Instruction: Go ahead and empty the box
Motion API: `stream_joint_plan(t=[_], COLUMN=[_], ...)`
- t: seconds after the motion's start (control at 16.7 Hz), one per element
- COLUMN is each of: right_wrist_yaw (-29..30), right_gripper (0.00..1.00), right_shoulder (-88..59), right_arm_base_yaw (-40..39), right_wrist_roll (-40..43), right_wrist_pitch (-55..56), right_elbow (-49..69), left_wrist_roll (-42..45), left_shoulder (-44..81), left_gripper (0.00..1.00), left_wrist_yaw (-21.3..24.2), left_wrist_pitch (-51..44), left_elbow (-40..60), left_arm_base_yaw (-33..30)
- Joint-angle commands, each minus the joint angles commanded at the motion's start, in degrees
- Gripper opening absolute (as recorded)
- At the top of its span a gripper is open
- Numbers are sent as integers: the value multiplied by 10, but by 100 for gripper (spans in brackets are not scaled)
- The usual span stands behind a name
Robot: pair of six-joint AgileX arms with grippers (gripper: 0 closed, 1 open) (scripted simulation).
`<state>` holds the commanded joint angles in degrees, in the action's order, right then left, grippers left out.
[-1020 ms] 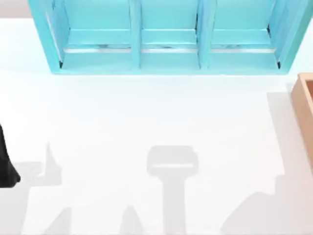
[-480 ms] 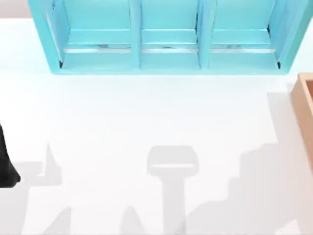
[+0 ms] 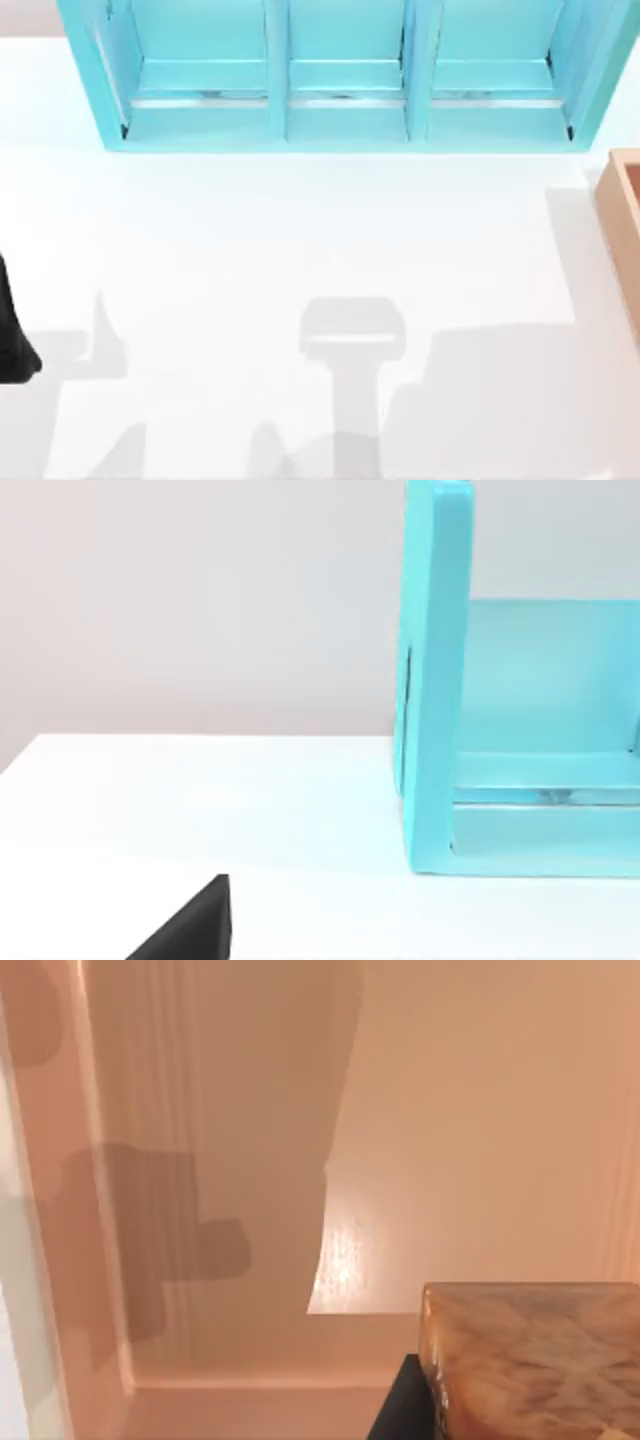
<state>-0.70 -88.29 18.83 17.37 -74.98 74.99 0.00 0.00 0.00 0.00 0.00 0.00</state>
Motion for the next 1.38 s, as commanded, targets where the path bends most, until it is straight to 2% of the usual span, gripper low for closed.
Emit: stream_joint_plan(t=[0.48, 1.38], right_wrist_yaw=[1, 6], right_gripper=[0, 0], right_shoulder=[-18, -303], right_arm_base_yaw=[-19, -364], right_wrist_roll=[-24, -374], right_wrist_pitch=[-9, 31], right_elbow=[10, 244], left_wrist_roll=[0, 0], left_shoulder=[0, 0], left_gripper=[100, 100], left_wrist_yaw=[0, 0], left_wrist_pitch=[0, 0], left_elbow=[0, 0], left_arm_base_yaw=[0, 0])
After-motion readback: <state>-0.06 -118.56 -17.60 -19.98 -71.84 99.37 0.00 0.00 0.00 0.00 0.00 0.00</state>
